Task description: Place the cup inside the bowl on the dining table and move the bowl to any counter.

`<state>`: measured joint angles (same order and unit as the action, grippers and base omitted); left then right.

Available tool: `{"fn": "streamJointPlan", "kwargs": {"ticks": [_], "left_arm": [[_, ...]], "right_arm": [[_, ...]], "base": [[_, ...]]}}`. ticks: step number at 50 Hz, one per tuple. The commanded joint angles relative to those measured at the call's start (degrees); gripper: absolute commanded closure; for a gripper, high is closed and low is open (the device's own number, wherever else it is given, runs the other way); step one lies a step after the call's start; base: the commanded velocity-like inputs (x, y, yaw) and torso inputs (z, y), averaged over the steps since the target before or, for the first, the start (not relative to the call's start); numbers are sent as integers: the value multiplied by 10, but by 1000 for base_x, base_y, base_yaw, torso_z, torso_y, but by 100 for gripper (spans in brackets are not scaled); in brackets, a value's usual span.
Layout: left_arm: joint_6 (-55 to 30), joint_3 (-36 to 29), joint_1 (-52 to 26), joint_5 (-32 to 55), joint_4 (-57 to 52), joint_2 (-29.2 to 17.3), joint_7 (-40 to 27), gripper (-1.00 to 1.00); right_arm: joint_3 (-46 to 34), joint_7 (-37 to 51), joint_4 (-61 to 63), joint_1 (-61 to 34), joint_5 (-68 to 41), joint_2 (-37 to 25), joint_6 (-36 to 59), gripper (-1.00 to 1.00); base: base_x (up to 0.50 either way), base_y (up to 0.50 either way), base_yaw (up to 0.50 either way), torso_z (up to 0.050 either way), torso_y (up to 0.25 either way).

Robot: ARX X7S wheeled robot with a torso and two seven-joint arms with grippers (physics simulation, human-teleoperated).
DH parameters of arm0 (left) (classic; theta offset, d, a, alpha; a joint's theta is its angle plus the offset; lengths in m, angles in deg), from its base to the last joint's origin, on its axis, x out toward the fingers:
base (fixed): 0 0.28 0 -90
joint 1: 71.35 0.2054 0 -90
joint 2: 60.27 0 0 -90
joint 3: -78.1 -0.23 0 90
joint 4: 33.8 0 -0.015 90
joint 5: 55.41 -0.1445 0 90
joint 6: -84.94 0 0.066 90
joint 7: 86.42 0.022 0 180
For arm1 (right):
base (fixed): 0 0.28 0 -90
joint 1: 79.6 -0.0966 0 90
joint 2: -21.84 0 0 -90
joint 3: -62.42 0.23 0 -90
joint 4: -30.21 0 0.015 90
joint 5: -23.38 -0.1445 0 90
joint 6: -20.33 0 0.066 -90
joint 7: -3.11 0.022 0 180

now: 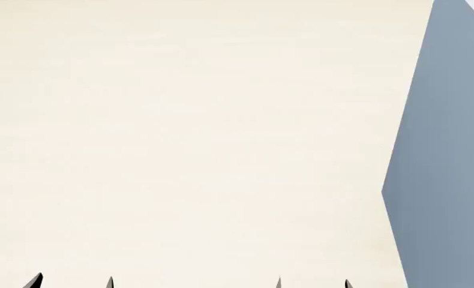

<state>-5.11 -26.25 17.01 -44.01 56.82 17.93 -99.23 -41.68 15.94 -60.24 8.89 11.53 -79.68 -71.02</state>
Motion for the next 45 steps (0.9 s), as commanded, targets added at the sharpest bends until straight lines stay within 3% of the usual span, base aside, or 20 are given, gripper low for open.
{"fn": "streamJointPlan", "kwargs": {"ticks": [1, 15, 45], "left_arm": [[1, -3, 1, 3, -1, -3, -2, -100], [2, -6, 1, 6, -1, -5, -5, -100], [8, -12, 1, 14, 0, -13, -7, -100]], "right_arm": [[-2, 2, -1, 1, -5, -2, -4, -100], [1, 3, 2, 3, -18, -3, -10, -100], [-1, 2, 4, 7, -35, -7, -34, -100]], "base": [[-473, -227, 0, 0, 0], [-500, -278, 0, 0, 0], [-375, -476, 0, 0, 0]]}}
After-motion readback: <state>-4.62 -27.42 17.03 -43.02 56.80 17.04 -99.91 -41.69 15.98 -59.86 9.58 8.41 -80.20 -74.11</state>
